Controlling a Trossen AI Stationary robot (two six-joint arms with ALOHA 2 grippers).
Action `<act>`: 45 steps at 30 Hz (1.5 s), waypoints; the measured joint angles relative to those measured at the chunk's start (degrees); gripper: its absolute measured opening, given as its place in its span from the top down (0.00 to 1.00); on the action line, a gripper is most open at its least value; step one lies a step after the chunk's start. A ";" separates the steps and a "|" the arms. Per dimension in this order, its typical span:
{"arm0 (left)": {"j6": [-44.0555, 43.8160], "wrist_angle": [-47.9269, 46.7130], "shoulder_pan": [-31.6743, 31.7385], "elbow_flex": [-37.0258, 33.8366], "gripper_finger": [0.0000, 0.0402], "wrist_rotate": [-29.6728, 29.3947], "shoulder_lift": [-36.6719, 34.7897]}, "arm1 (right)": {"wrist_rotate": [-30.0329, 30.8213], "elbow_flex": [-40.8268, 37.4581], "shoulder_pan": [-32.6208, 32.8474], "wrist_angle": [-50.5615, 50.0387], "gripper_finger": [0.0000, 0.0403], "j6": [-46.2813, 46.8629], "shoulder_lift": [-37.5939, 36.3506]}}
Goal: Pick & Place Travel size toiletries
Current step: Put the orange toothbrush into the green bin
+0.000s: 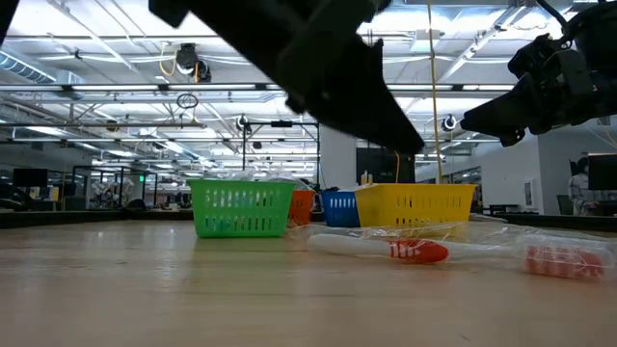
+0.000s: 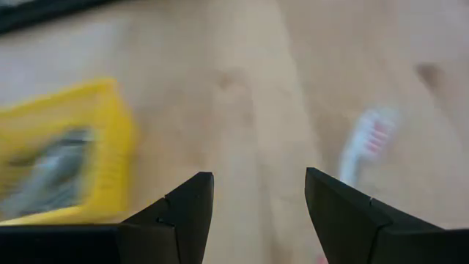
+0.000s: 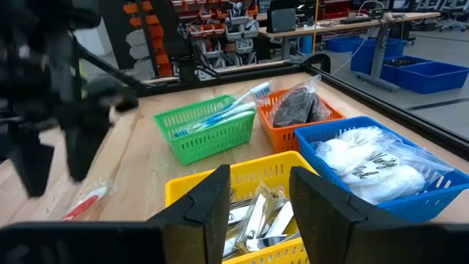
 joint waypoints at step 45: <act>-12.04 -2.23 1.21 -0.11 0.96 27.16 5.67 | -0.01 -0.01 0.00 0.00 0.68 -0.01 0.01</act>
